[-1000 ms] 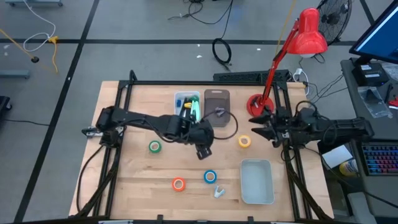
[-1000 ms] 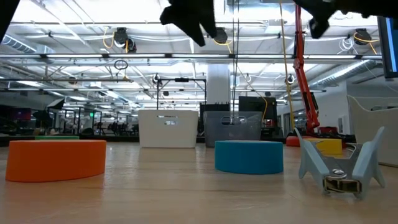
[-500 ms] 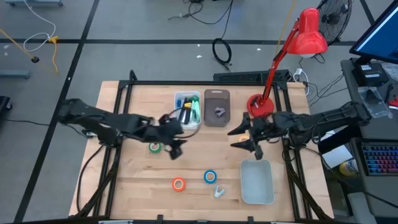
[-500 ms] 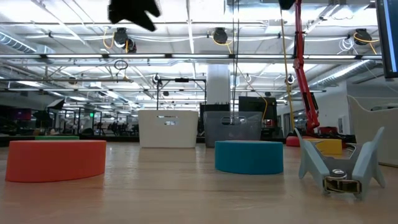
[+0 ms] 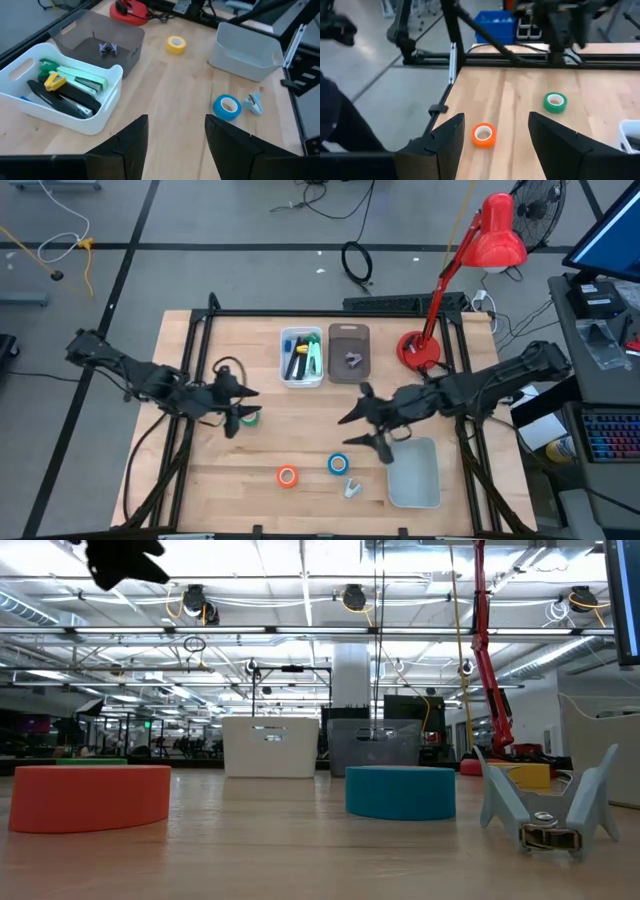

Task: Pick and place Stapler, Stapler remover, tape
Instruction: Put the blue staple remover into the black bin

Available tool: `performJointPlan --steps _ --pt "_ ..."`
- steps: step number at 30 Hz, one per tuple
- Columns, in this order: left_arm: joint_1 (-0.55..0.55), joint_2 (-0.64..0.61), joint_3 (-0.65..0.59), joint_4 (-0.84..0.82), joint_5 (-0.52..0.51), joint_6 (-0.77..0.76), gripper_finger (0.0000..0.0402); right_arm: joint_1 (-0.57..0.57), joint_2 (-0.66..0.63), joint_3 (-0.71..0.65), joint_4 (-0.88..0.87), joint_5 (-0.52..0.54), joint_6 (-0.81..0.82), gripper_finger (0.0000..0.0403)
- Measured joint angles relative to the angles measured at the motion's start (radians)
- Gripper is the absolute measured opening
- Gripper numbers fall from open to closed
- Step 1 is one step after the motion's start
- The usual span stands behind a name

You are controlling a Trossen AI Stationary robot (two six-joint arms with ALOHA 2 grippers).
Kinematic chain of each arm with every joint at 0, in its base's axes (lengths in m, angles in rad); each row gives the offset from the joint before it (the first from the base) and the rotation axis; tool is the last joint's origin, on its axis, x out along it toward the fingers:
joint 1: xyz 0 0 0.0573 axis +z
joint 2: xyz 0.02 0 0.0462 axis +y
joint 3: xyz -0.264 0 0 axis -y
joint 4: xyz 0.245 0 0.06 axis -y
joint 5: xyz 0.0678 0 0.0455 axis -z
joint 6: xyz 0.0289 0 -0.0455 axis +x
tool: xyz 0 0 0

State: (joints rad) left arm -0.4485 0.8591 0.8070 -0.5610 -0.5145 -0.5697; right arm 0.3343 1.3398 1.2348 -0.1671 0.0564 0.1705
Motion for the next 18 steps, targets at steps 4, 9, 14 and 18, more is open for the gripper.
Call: performJointPlan --steps 4,9,14,18 --pt "-0.063 -0.098 -0.067 -0.002 -0.049 -0.016 0.0198 0.022 0.079 0.066 0.003 -0.004 -0.004 0.0212" --pt "-0.111 -0.191 -0.150 -0.004 -0.048 -0.016 0.0198 0.053 0.176 0.126 -0.049 -0.004 -0.001 0.0212" --pt "-0.117 -0.260 -0.215 -0.004 0.016 -0.016 0.0198 0.081 0.275 0.206 -0.156 -0.007 0.015 0.0212" --pt "-0.116 -0.307 -0.250 -0.013 0.020 -0.015 0.0198 0.098 0.345 0.240 -0.261 -0.060 0.060 0.0217"
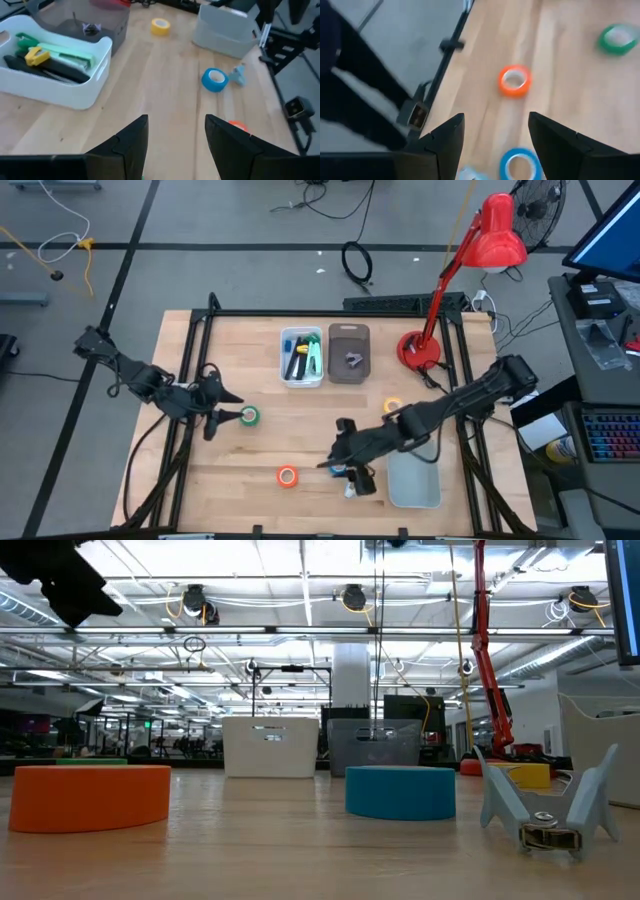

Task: Pick and place Stapler, Stapler remover, tape
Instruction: Put the blue staple remover into the black bin

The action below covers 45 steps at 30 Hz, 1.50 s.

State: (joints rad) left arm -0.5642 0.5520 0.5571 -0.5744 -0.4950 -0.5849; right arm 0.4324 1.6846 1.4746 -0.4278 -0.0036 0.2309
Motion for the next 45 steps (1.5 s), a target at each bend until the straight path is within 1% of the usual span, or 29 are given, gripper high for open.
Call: performJointPlan --steps 3,5,10,14,19,29,38,45 --pt "0.003 -0.041 -0.015 -0.012 0.000 0.008 0.0198 0.014 0.036 0.003 -0.057 -0.056 0.044 0.0221" --pt "0.003 -0.074 -0.017 -0.040 -0.001 0.011 0.0198 0.023 0.062 0.003 -0.062 -0.100 0.066 0.0222" --pt "0.003 -0.139 -0.018 -0.097 -0.003 0.008 0.0198 0.042 0.110 0.003 -0.071 -0.168 0.114 0.0222" --pt "0.003 -0.171 -0.018 -0.149 -0.004 0.007 0.0198 0.056 0.156 0.003 -0.079 -0.245 0.139 0.0222" --pt "0.003 -0.183 -0.018 -0.164 -0.011 0.009 0.0198 0.063 0.207 0.003 -0.106 -0.316 0.152 0.0222" --pt "0.003 -0.182 -0.018 -0.164 -0.011 0.015 0.0198 0.058 0.263 0.002 -0.159 -0.316 0.140 0.0222" --pt "0.003 -0.181 -0.018 -0.164 -0.011 0.015 0.0198 0.053 0.278 0.002 -0.153 -0.312 0.128 0.0222" --pt "0.003 -0.181 -0.018 -0.164 -0.011 0.026 0.0198 0.051 0.298 0.003 -0.153 -0.282 0.105 0.0222"
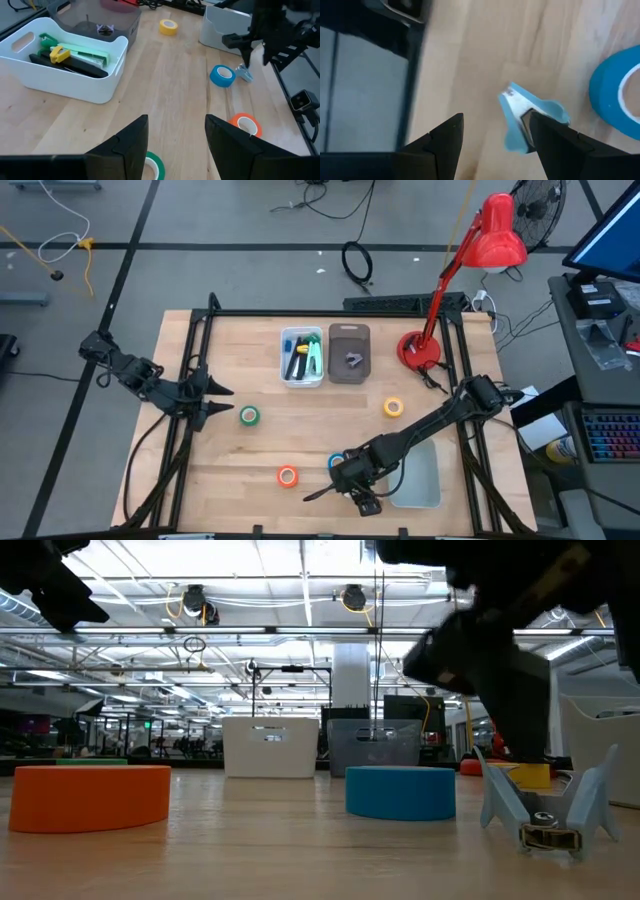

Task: Pick and place Stapler, Stapler remover, tape
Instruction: Put the blue staple remover into the black bin

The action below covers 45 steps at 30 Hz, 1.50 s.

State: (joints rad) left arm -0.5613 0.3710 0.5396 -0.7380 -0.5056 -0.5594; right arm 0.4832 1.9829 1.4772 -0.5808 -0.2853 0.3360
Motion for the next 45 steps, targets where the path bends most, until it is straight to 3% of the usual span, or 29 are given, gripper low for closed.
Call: performJointPlan --steps 19,39,45 --pt "0.000 0.000 0.000 0.000 0.009 -0.001 0.0198 -0.004 0.049 0.000 -0.036 0.076 -0.046 0.0217" --pt "0.000 0.000 0.000 0.001 0.009 0.000 0.0198 -0.007 0.071 0.001 -0.059 0.081 -0.013 0.0110" --pt "0.000 0.000 0.000 0.001 0.009 0.000 0.0198 -0.012 0.072 0.000 -0.058 0.076 0.004 0.0095"
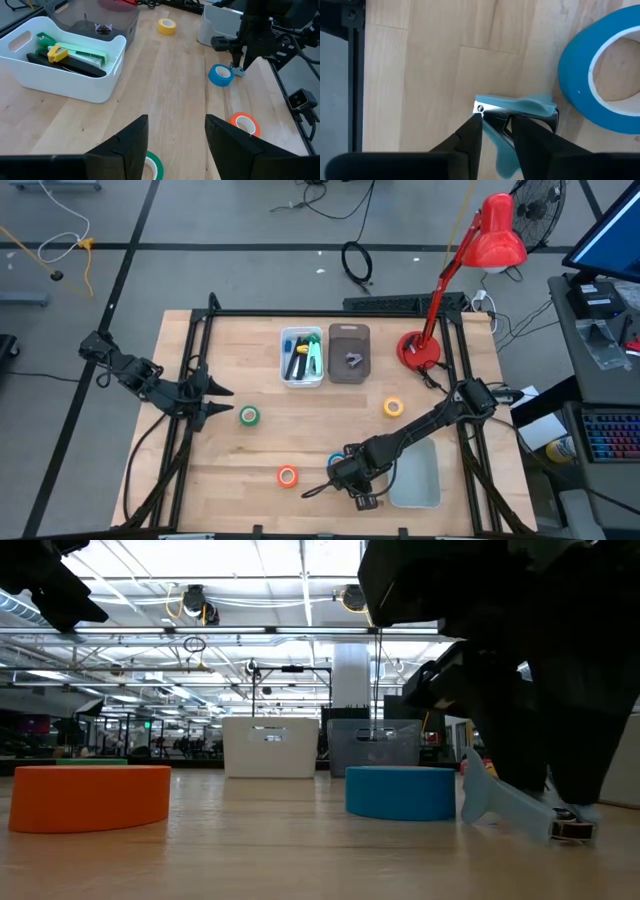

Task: Pick and place Stapler, Stapler remover, tape
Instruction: Put the blue staple remover into the black bin

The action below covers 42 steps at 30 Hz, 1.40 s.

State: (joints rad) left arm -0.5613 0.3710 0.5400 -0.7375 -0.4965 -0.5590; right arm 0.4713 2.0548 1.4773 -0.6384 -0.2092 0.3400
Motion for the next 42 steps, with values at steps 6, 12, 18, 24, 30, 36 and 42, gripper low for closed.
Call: performJointPlan --steps 6,12,18,24,30,36,42 --pt "0.000 0.000 0.000 0.000 0.000 0.000 0.0198 -0.002 0.000 0.000 0.003 0.024 0.063 0.0085" --pt "0.000 0.000 0.000 0.000 0.000 0.000 0.0198 -0.006 0.001 -0.001 0.009 0.022 0.102 0.0045" --pt "0.000 0.000 0.000 0.000 0.000 0.000 0.0198 -0.010 0.001 -0.001 0.033 0.021 0.145 0.0005" --pt "0.000 0.000 0.000 0.000 0.000 0.000 0.0198 -0.010 0.000 -0.001 0.035 0.023 0.173 0.0001" --pt "0.000 0.000 0.000 0.000 0.000 0.000 0.0198 -0.012 0.000 -0.001 0.028 0.022 0.191 0.0000" --pt "0.000 0.000 0.000 0.000 0.000 0.000 0.0198 -0.017 -0.026 -0.005 0.023 0.026 0.197 0.0000" --pt "0.000 0.000 0.000 0.001 0.000 0.000 0.0198 -0.026 -0.052 -0.005 -0.015 0.030 0.194 0.0001"
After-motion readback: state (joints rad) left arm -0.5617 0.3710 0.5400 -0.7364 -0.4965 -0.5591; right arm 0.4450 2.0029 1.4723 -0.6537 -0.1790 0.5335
